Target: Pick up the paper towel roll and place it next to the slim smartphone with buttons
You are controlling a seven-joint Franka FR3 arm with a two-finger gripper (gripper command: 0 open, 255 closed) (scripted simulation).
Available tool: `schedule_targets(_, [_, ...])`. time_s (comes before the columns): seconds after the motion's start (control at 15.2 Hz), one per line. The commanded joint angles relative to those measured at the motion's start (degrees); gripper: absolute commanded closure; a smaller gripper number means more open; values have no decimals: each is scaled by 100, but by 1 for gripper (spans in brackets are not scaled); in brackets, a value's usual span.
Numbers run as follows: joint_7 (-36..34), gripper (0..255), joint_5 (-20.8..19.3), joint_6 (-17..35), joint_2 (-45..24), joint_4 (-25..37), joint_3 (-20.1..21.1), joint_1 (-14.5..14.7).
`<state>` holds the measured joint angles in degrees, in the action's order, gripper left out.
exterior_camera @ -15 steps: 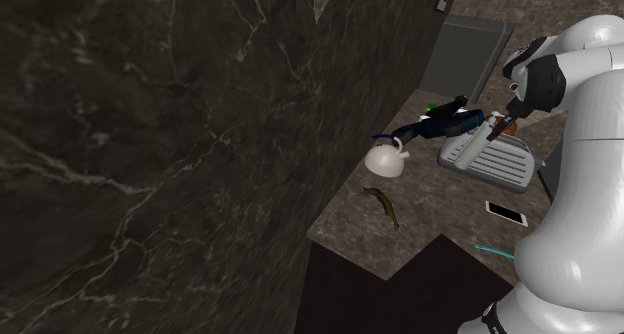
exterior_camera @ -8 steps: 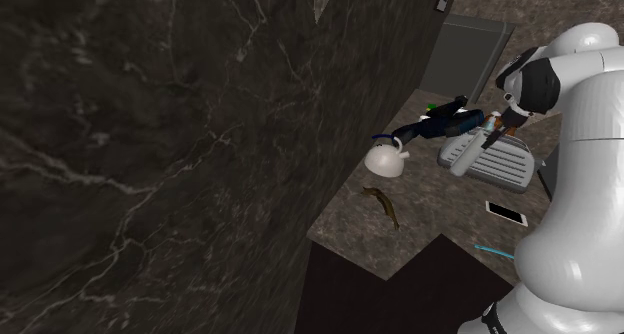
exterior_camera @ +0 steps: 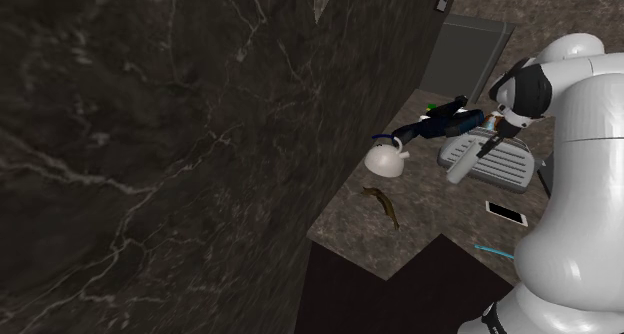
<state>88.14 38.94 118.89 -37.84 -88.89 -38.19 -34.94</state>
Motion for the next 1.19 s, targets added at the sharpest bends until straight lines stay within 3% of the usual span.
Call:
schedule_targets(0.0, [42,255,52,98,-53,-54,35,-4])
schedule_targets(0.53, [243,255,298,463,-369,-153,215,-99])
schedule_targets(1.06, [243,255,298,463,-369,-153,215,-99])
schedule_targets(1.12, [243,0,298,463,-368,-153,215,-99])
